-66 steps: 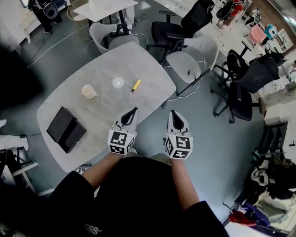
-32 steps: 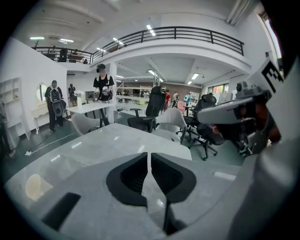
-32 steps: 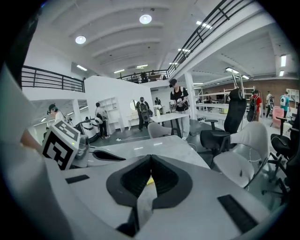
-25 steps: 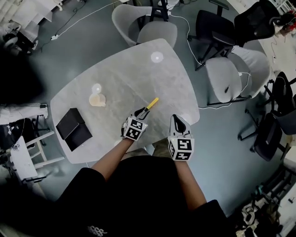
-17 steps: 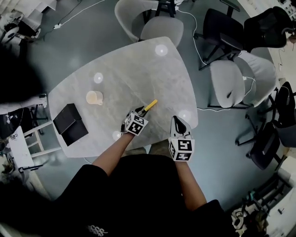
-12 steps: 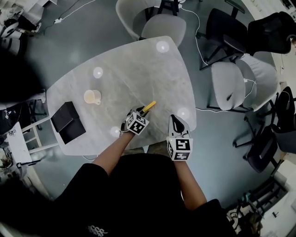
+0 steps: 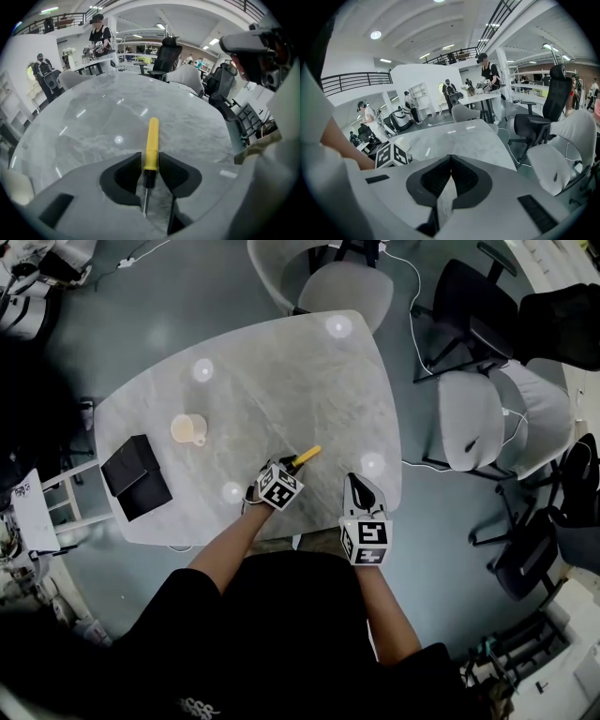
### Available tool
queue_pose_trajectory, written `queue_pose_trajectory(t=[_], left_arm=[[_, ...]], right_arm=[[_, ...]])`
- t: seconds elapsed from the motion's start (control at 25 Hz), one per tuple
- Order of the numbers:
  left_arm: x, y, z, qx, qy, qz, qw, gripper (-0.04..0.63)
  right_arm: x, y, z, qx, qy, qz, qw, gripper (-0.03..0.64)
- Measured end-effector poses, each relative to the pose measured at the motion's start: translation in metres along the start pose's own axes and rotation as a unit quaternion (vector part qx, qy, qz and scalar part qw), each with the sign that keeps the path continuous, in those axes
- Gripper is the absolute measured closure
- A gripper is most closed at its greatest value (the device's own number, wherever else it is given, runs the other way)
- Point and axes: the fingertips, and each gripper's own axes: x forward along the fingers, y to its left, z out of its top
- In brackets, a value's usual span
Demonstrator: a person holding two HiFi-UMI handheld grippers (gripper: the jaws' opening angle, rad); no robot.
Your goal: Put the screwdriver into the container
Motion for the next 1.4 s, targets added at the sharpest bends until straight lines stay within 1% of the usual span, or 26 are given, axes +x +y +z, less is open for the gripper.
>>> queue_pose_trajectory(t=[0.08,0.12,0.32,0.48,0.68,0.84,1.04,1.24,1.4], left_arm=[[0.001,0.001,0.001,-0.002,0.000,-0.005,1.0000,0.480],[0.001,0.002,0.001,-0.001,0.000,-0.006,1.0000,0.503],[-0.001,0.003,-0.001,0.005,-0.004,-0.012,0.9999,0.506],[-0.008,0.002,-0.003,0.017,-0.019,-0.008,0.9996,0.506],[-0.033,0.004,-0.022,0.015,-0.038,-0.003,0.9992,0.506],[-0.059,0.015,-0.043,0.012,-0.052,0.008,0.9985,0.506],[-0.098,0.035,-0.079,-0.006,-0.073,0.029,0.9969,0.506],[-0.140,0.058,-0.120,-0.021,-0.090,0.039,0.9949,0.506],[-0.176,0.074,-0.163,-0.023,-0.102,0.049,0.9933,0.506]], right_arm=[[0.002,0.003,0.001,0.000,0.001,0.003,1.000,0.609],[0.004,0.004,0.002,-0.001,0.001,0.003,1.000,0.609],[0.011,0.015,0.007,-0.015,-0.001,0.004,1.000,0.609],[0.010,0.027,0.013,-0.024,-0.006,0.008,1.000,0.609],[0.007,0.059,0.017,-0.040,-0.008,0.016,0.999,0.609],[0.003,0.096,0.013,-0.054,-0.007,0.030,0.998,0.609],[0.003,0.155,0.011,-0.082,-0.010,0.046,0.996,0.609],[0.004,0.215,0.021,-0.100,-0.031,0.043,0.994,0.609],[0.005,0.270,0.011,-0.104,-0.038,0.043,0.993,0.609]])
